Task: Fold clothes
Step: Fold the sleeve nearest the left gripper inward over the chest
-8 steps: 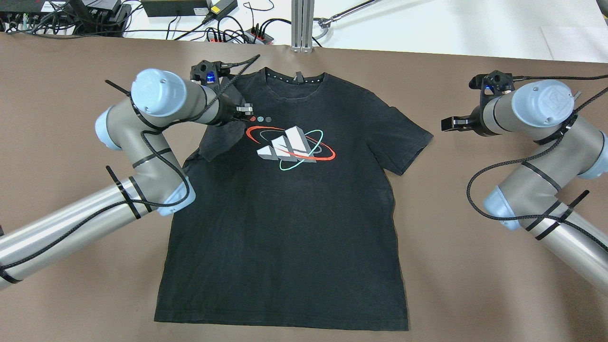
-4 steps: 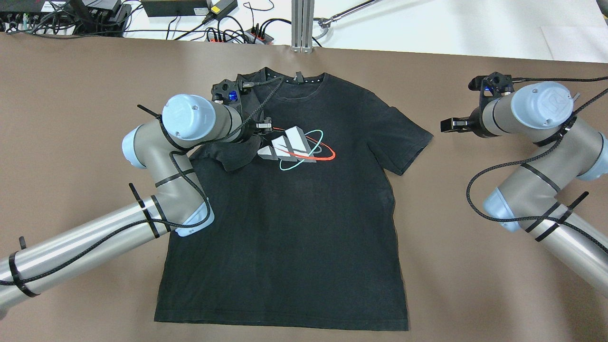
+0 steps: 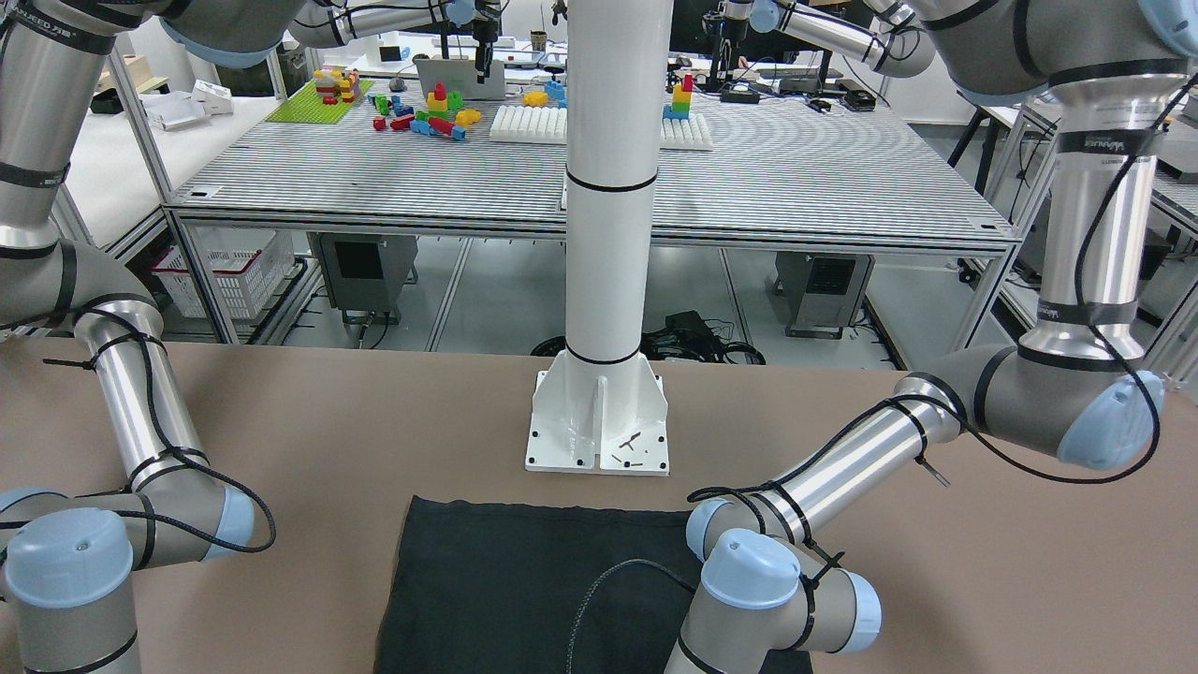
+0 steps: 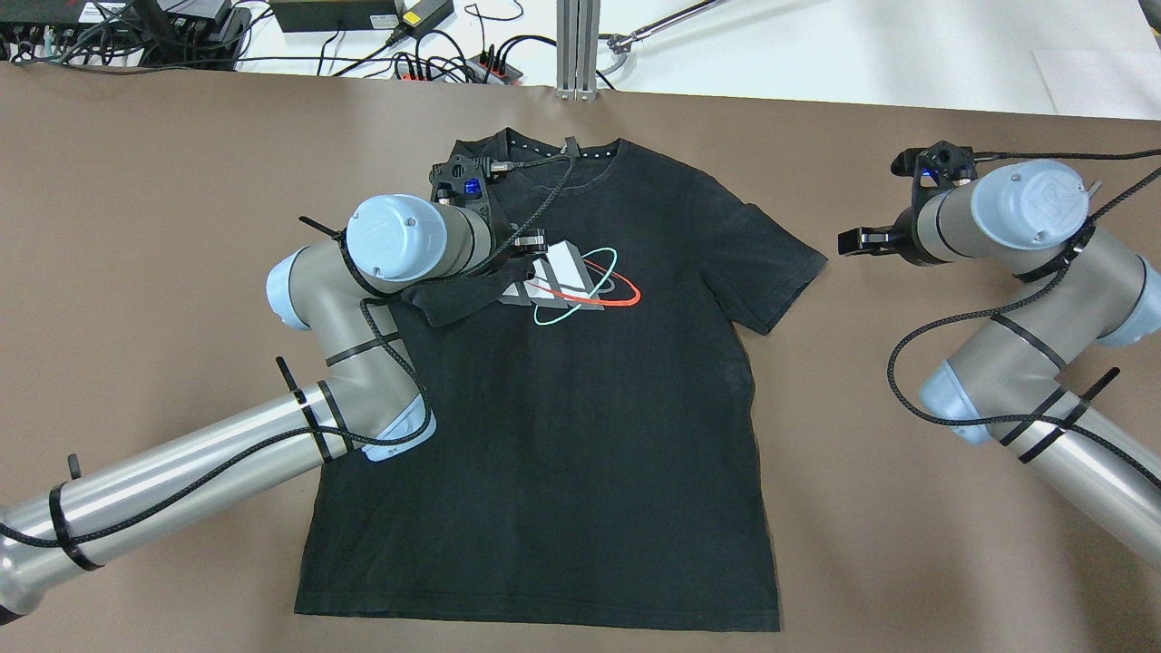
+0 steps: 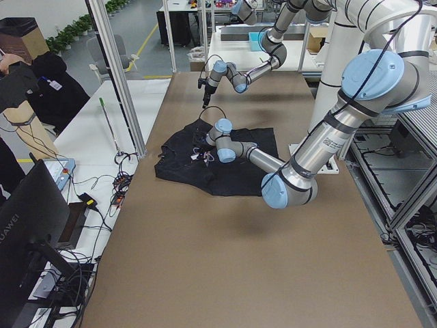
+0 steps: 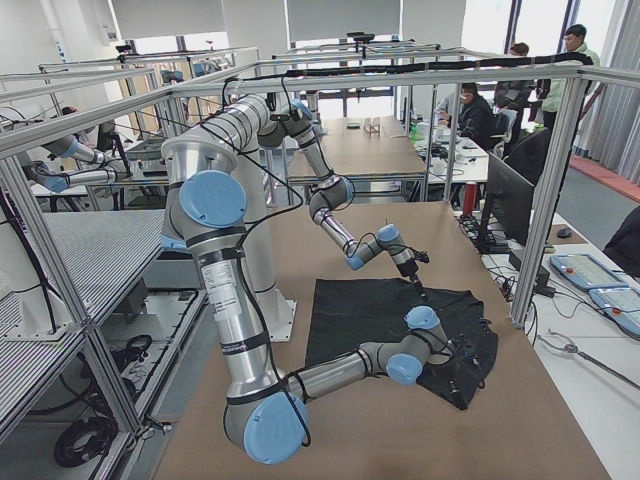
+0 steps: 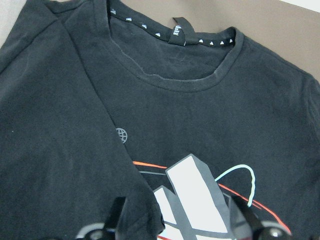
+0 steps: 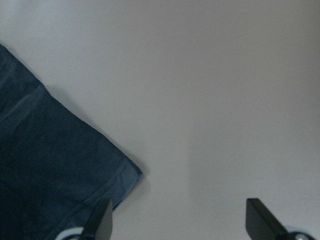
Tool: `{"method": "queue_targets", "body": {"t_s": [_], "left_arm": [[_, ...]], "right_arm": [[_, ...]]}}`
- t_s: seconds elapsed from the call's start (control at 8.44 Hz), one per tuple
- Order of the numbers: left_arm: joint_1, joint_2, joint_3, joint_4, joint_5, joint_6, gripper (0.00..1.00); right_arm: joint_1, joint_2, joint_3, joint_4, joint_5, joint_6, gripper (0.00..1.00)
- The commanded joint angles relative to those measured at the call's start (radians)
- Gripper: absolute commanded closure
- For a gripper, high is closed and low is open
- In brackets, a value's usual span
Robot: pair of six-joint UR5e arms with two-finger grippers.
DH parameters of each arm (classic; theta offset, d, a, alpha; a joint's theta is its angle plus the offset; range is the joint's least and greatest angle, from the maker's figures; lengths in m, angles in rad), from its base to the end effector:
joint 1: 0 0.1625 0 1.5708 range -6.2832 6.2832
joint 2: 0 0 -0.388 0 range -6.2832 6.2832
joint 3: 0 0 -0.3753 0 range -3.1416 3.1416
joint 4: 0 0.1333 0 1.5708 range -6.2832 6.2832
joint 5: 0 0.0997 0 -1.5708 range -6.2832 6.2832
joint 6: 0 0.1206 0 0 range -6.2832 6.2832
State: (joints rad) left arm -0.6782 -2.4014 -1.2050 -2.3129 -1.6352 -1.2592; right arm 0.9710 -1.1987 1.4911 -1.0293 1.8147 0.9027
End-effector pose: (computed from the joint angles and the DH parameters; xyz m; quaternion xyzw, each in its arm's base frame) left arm 0.5208 -0.5808 0.2056 0.2461 0.5117 -0.1320 0.8125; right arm -0.2832 -0.5987 0.4206 0.2179 -0.3556 0.0882 0.9046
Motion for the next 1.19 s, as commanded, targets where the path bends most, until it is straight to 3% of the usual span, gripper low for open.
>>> {"method": "queue_targets", "body": {"t_s": [0.0,0.47,0.71,1.07], "left_arm": [[0.0,-0.001,0.002,0.001,0.003,0.003,0.06],[0.009,0.008,0.001,-0.006,0.009,0.0,0.06],[0.009,0.01,0.001,-0.006,0.011,0.0,0.06],[0.009,0.013,0.001,-0.006,0.011,0.001,0.06]], "right_arm": [[-0.006,0.022,-0.147,0.212,0.005,0.139,0.07],[-0.034,0.076,-0.215,0.256,0.0,0.198,0.1],[-0.057,0.086,-0.314,0.395,-0.015,0.219,0.12],[-0.078,0.09,-0.318,0.399,-0.046,0.246,0.29]]}}
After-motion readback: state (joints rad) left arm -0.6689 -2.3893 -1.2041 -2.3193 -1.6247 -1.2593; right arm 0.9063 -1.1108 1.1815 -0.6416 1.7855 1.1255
